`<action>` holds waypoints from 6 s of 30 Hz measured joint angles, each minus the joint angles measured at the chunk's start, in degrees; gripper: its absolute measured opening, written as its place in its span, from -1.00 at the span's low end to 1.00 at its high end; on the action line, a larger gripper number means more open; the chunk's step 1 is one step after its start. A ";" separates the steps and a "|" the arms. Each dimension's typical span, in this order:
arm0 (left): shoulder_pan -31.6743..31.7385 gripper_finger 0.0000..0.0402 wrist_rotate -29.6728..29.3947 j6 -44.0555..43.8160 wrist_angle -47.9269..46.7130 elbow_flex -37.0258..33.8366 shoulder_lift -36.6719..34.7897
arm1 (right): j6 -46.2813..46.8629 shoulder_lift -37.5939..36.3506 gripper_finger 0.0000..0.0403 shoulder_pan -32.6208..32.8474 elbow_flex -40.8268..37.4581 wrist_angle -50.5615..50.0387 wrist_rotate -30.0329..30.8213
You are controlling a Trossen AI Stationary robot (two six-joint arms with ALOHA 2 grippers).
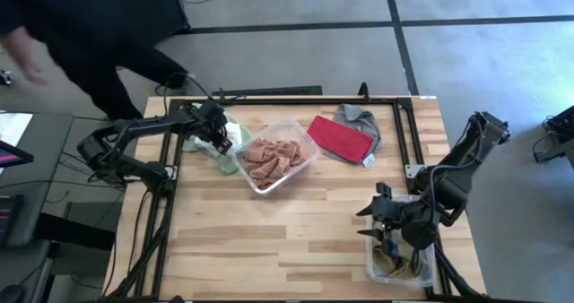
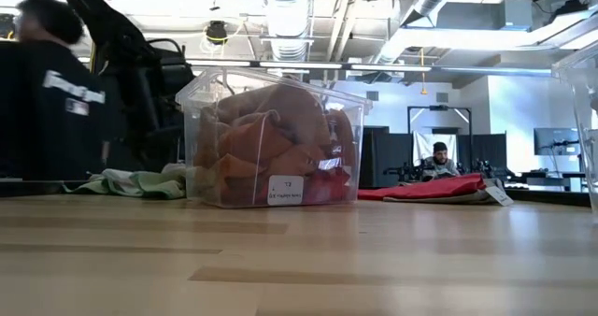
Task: Sort towels by color in basket
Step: Put the white towel into the bottom transparent bin
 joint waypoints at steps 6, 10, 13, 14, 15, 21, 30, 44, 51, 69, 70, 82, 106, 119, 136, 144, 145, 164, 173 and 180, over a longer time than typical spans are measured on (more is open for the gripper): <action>0.00 -0.94 2.42 3.79 -1.35 0.14 0.00 | 0.04 0.30 0.24 -0.02 0.00 0.14 0.00; -0.02 -0.97 2.46 4.12 -2.23 0.22 -1.18 | 0.17 0.30 0.24 -0.02 0.00 0.42 0.00; -0.28 -0.98 2.46 4.27 -3.29 0.22 -3.97 | 0.15 0.30 0.24 -0.40 0.00 0.57 -0.02; -0.42 -0.98 2.46 4.27 -3.56 0.22 -5.30 | 0.15 0.30 0.24 -0.54 0.00 0.57 -0.02; -0.56 -0.98 2.46 4.27 -4.02 0.22 -6.89 | 0.13 0.30 0.24 -0.82 0.00 0.58 -0.04; -2.00 -0.99 2.46 3.93 -8.99 2.04 -17.72 | -3.33 0.30 0.24 -3.26 0.00 1.55 -0.04; -8.05 -1.00 2.45 1.21 -13.33 6.45 -32.25 | -16.06 0.42 0.24 -8.83 -0.02 9.59 -0.06; -18.25 -1.00 1.16 -0.47 -9.83 7.82 -39.89 | -48.67 12.52 0.24 -24.78 -0.04 42.27 -2.43; -18.49 -1.00 -9.63 -0.59 -20.25 7.82 -38.14 | -49.58 18.66 0.24 -33.74 -0.04 52.58 -13.02; -11.57 -0.90 -22.21 -1.10 -16.58 7.82 -12.93 | -49.37 23.53 0.24 -38.87 -0.05 57.67 -21.38; -10.97 -0.88 -22.21 -1.10 -15.45 7.82 -11.92 | -49.37 23.53 0.24 -38.46 -0.06 57.36 -21.38; -1.86 0.13 -16.09 -3.99 -12.91 7.82 -7.72 | -49.48 23.53 0.24 -35.47 -0.04 51.42 -21.40; 6.75 0.39 -5.16 -3.13 -7.60 7.82 6.43 | -48.46 23.51 0.24 -32.72 -0.04 49.63 -21.38; 6.56 -0.89 2.65 2.49 -8.97 7.82 5.95 | -48.04 23.51 0.24 -33.68 -0.04 49.84 -21.33; 2.41 -0.99 3.17 3.58 -16.32 11.09 -13.64 | -47.99 23.51 0.24 -35.38 -0.04 51.36 -21.03; -3.48 -0.99 7.15 3.13 -20.39 17.60 -28.33 | -54.68 23.51 0.24 -36.59 -0.04 57.82 -21.13; -4.56 -1.00 7.83 2.60 -20.33 18.40 -29.75 | -55.99 23.51 0.24 -36.57 -0.04 59.00 -21.52; -31.74 -1.00 10.64 -3.45 -2.78 21.44 -26.71 | -62.01 27.00 0.81 -42.44 0.21 79.20 -24.46; -41.09 -1.00 10.57 -0.25 -1.29 21.44 -21.18 | -60.88 30.28 0.97 -46.14 1.19 80.31 -22.57; -44.66 -1.00 10.00 3.95 0.19 21.87 -20.06 | -60.51 31.61 0.97 -46.49 1.47 80.03 -27.46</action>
